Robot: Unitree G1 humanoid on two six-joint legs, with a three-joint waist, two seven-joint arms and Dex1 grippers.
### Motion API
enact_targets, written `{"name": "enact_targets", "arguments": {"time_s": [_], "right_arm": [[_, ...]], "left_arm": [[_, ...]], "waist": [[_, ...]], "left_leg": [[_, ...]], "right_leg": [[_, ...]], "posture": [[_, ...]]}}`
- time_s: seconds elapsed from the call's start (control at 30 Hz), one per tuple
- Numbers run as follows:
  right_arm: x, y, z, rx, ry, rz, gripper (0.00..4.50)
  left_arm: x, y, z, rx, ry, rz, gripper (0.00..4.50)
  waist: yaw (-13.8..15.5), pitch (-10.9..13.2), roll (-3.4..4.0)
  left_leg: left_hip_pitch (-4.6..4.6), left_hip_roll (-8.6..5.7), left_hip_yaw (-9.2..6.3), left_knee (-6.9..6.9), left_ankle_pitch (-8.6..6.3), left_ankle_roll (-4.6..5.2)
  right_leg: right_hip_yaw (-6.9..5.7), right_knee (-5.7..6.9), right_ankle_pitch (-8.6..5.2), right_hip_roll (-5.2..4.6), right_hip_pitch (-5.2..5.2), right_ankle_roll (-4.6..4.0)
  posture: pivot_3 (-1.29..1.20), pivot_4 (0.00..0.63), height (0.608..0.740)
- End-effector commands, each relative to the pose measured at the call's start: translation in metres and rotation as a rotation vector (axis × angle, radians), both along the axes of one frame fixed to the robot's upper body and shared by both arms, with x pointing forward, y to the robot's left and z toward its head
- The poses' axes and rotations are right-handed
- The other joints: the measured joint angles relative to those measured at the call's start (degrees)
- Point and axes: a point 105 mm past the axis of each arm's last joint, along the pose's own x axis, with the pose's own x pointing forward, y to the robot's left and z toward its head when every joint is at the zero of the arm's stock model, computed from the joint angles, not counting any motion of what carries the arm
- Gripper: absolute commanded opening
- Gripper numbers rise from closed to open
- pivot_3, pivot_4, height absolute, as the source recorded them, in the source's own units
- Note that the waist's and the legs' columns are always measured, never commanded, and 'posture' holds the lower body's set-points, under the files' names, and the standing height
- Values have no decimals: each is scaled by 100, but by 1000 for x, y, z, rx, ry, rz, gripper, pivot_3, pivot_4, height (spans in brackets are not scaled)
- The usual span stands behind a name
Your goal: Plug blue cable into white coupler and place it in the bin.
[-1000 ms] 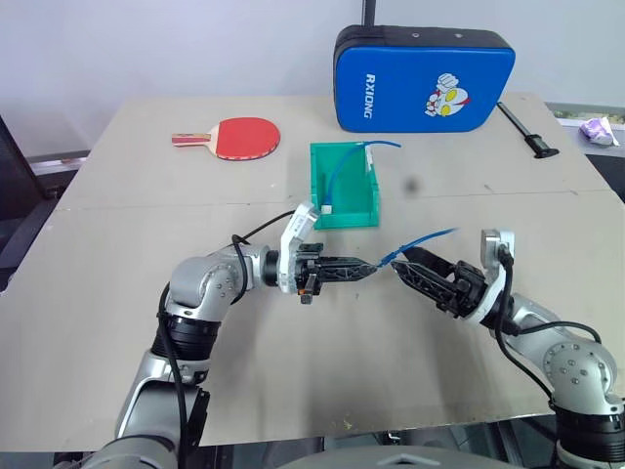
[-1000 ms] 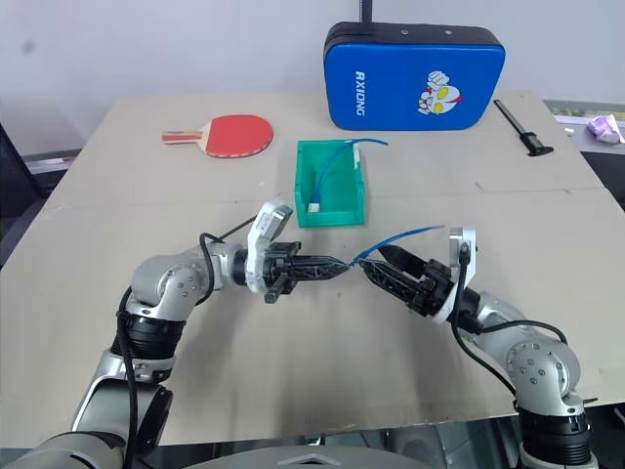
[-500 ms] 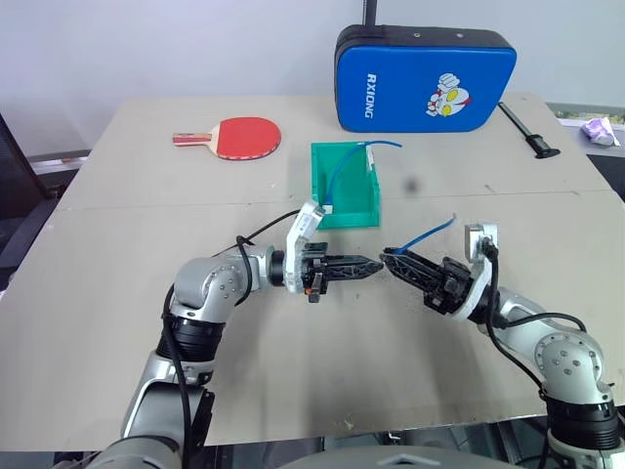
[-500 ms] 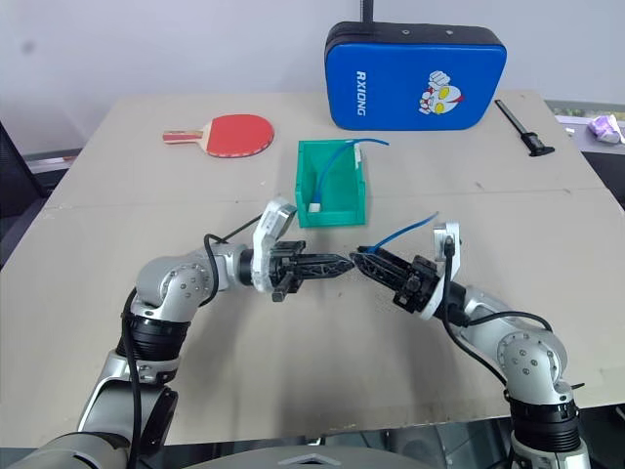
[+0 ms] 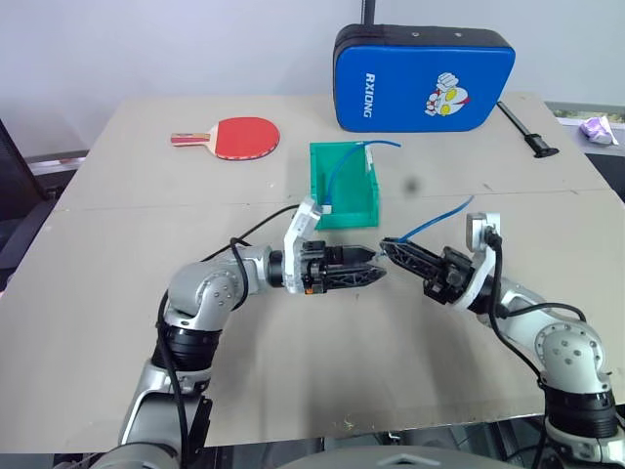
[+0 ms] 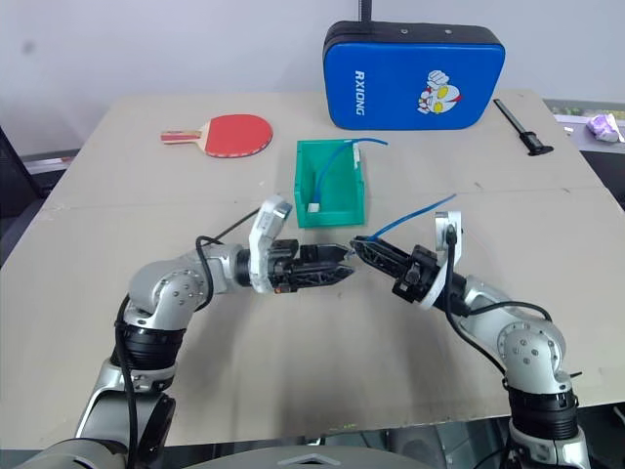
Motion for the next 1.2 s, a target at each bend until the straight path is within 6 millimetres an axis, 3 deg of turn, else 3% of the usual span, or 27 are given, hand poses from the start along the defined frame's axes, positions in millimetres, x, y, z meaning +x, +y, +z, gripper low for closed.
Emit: {"name": "enact_targets", "arguments": {"time_s": [0.03,0.13,0.23,0.3,0.37,0.43,0.6,0.67,0.87,1.07,1.17,1.2], "right_arm": [[14,-14,14,15,-62,-68,0],[24,-20,16,15,-76,-119,0],[36,-25,15,11,-81,-174,0],[41,-25,10,-4,-81,-184,0],[43,-21,7,-21,-88,-169,0],[42,-18,7,-30,-99,-153,0],[40,-12,13,-24,-120,-125,0],[39,-10,14,-25,-126,-117,0],[32,-4,17,-36,-142,-95,0],[28,-2,17,-33,-141,-109,0],[26,0,16,-35,-143,-114,0],[25,1,16,-36,-145,-115,0]], "left_arm": [[-12,10,36,-58,-164,108,3186],[-14,16,53,-90,-273,240,3186],[-3,31,80,-126,-490,581,3186],[5,55,75,7,-610,905,3186],[6,97,50,169,-606,1241,3186],[-4,130,21,293,-554,1426,3186],[-25,157,-50,486,-434,1510,3186],[-27,163,-65,503,-406,1531,3186],[-11,163,-86,479,-362,1519,3186],[6,166,-94,448,-334,1512,3186],[10,169,-95,434,-323,1518,2422],[10,169,-96,430,-316,1515,1979]], "waist": [[-16,0,0],[-20,0,0],[-1,0,0],[2,-2,2],[-20,-4,6],[-70,-5,8],[41,-4,6],[92,-5,5],[72,-7,2],[60,-8,2],[76,-9,2],[68,-9,3]], "left_leg": [[0,1,0,0,0,0],[-2,3,0,-2,0,0],[-3,2,0,-3,0,0],[-2,-2,3,-3,0,0],[6,-4,18,-14,0,0],[13,-2,26,-26,0,0],[-1,2,11,-38,0,0],[1,0,14,-38,0,0],[1,-2,15,-30,0,2],[0,3,16,-33,0,2],[-2,2,9,-34,0,2],[-1,2,9,-34,0,2]], "right_leg": [[0,-2,0,-1,0,0],[1,-7,0,-3,0,0],[0,-9,1,-4,1,0],[3,-14,2,-7,2,0],[20,-15,2,-6,4,0],[29,-18,2,-6,2,0],[7,-18,2,-15,-16,-1],[8,-19,-11,-20,-15,-25],[2,-17,-8,-22,-10,-29],[-3,-18,5,-19,-13,-5],[-8,-18,5,-20,-12,-5],[-8,-18,5,-19,-11,-5]], "posture": [[0,150,728],[0,150,728],[0,150,728],[0,150,728],[0,150,728],[0,150,728],[0,150,728],[0,150,728],[0,150,728],[0,150,728],[0,150,728],[0,150,728]]}}
